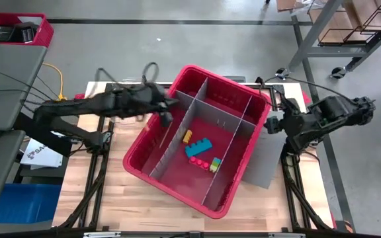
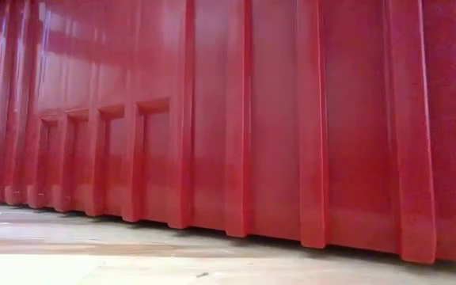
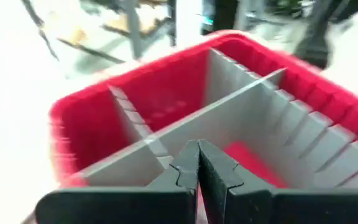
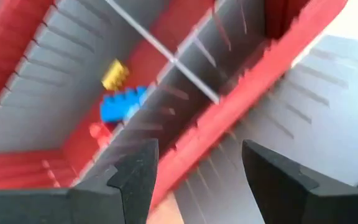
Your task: Sort Items/Unsort Items
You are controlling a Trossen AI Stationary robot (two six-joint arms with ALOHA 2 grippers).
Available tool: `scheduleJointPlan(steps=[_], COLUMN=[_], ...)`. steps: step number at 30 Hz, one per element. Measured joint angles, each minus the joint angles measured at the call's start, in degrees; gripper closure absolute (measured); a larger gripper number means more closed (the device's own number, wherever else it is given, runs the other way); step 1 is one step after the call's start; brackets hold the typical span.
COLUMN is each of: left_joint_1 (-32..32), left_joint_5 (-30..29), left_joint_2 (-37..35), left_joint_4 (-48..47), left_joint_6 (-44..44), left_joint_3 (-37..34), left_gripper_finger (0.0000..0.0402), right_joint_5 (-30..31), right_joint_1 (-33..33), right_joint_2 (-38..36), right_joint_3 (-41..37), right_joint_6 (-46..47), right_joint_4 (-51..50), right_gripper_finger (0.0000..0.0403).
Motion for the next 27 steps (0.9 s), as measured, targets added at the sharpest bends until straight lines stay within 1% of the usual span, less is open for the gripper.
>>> scheduleJointPlan(steps=[1, 3, 5, 7, 9, 11, 12, 13, 15, 18, 20, 22, 27], left_joint_1=[0.2, 0.6, 1.5, 3.0, 5.0, 7.2, 8.2, 8.9, 9.4, 9.0, 8.2, 7.3, 3.2], left_joint_5=[-2.3, -8.0, -12.6, -14.4, -14.2, -12.2, -10.4, -8.3, -5.4, -5.3, -5.1, -3.4, 4.8], left_joint_2=[-1.9, -5.2, -7.6, -9.0, -9.8, -10.1, -10.0, -9.8, -9.8, -10.0, -10.0, -9.9, -10.1], left_joint_4=[-2.0, -7.3, -14.5, -22.4, -30.3, -37.1, -40.0, -42.4, -46.1, -47.7, -45.5, -42.6, -37.9], left_joint_6=[2.6, 7.2, 8.7, 6.8, 2.9, -1.8, -3.2, -3.7, -5.1, -8.0, -9.8, -11.2, -18.3], left_joint_3=[0.0, 0.0, 0.0, 0.0, -0.2, -1.2, -2.2, -3.5, -6.7, -11.3, -14.5, -17.1, -20.2], left_gripper_finger=[0.0401, 0.0402, 0.0402, 0.0402, 0.0402, 0.0402, 0.0402, 0.0402, 0.0402, 0.0402, 0.0402, 0.0402, 0.0401], right_joint_5=[-1.6, -6.5, -9.8, -11.2, -10.6, -8.3, -7.1, -6.0, -5.6, -5.5, -4.7, -3.4, -0.3], right_joint_1=[-0.2, -0.4, -0.4, -0.3, -0.4, -1.2, -1.8, -2.4, -3.8, -5.3, -6.1, -7.1, -11.1], right_joint_2=[0.5, 2.2, 4.4, 6.4, 8.0, 9.6, 10.3, 10.8, 11.5, 12.4, 12.6, 12.7, 12.7], right_joint_3=[-0.4, -1.4, -2.8, -4.0, -5.3, -7.0, -7.7, -8.2, -9.0, -10.2, -10.8, -10.9, -10.9], right_joint_6=[0.0, -0.1, -0.5, -1.1, -1.5, -1.4, -1.4, -1.2, -1.4, -3.2, -3.4, -3.5, -4.2], right_joint_4=[0.1, -0.4, -0.1, -0.1, -0.2, -0.2, -0.2, -0.2, -0.3, -0.2, -0.3, -0.2, -0.8], right_gripper_finger=[0.0181, 0.0182, 0.0194, 0.0225, 0.0277, 0.0351, 0.0376, 0.0387, 0.0387, 0.0399, 0.0399, 0.0401, 0.0402])
